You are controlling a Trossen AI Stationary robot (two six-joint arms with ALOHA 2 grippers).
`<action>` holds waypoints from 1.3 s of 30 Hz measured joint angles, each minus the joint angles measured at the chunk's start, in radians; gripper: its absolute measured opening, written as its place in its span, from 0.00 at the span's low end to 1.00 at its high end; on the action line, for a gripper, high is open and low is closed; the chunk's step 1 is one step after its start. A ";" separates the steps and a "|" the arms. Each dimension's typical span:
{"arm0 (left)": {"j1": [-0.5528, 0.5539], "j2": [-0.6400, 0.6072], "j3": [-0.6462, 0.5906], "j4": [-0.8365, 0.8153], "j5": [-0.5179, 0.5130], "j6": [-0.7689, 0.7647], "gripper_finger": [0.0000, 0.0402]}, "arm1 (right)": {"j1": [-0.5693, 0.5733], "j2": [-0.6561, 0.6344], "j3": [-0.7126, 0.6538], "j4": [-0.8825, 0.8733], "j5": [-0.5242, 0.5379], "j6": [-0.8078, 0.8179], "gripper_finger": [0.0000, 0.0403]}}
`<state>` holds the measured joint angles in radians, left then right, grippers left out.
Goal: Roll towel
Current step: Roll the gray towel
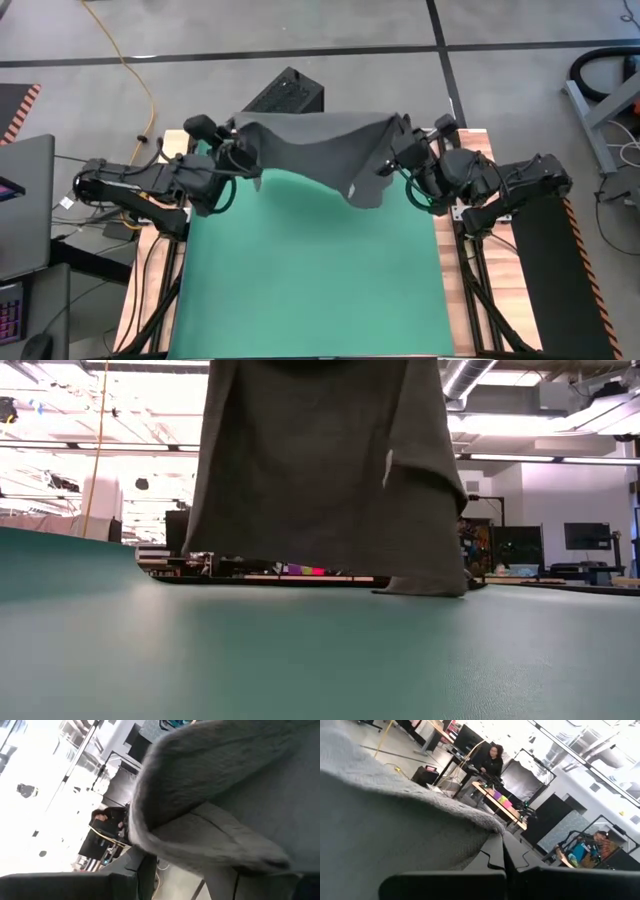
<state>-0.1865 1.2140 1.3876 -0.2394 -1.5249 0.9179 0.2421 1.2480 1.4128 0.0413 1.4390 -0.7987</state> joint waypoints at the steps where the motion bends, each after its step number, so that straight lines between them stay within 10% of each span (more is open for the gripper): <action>1: -0.002 0.000 0.000 -0.012 0.000 -0.015 0.32 | -0.005 0.000 0.000 -0.006 0.000 0.007 0.00; 13: -0.077 0.000 0.000 -0.232 0.035 -0.442 0.32 | -0.006 0.000 0.000 -0.037 -0.001 0.050 0.00; 22: 0.001 0.030 -0.086 -0.476 0.663 -1.134 0.32 | -0.006 0.000 0.000 -0.037 -0.001 0.050 0.00; 31: 0.015 0.179 -0.404 0.284 0.792 -0.987 0.32 | -0.006 0.000 0.000 -0.038 -0.001 0.049 0.00; 39: 0.094 0.418 -0.432 0.724 0.978 -0.828 0.32 | -0.006 0.000 0.000 -0.037 -0.001 0.049 0.00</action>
<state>-0.0920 1.6325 0.9554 0.4850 -0.5465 0.0900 0.2359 1.2480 1.4124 0.0040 1.4376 -0.7498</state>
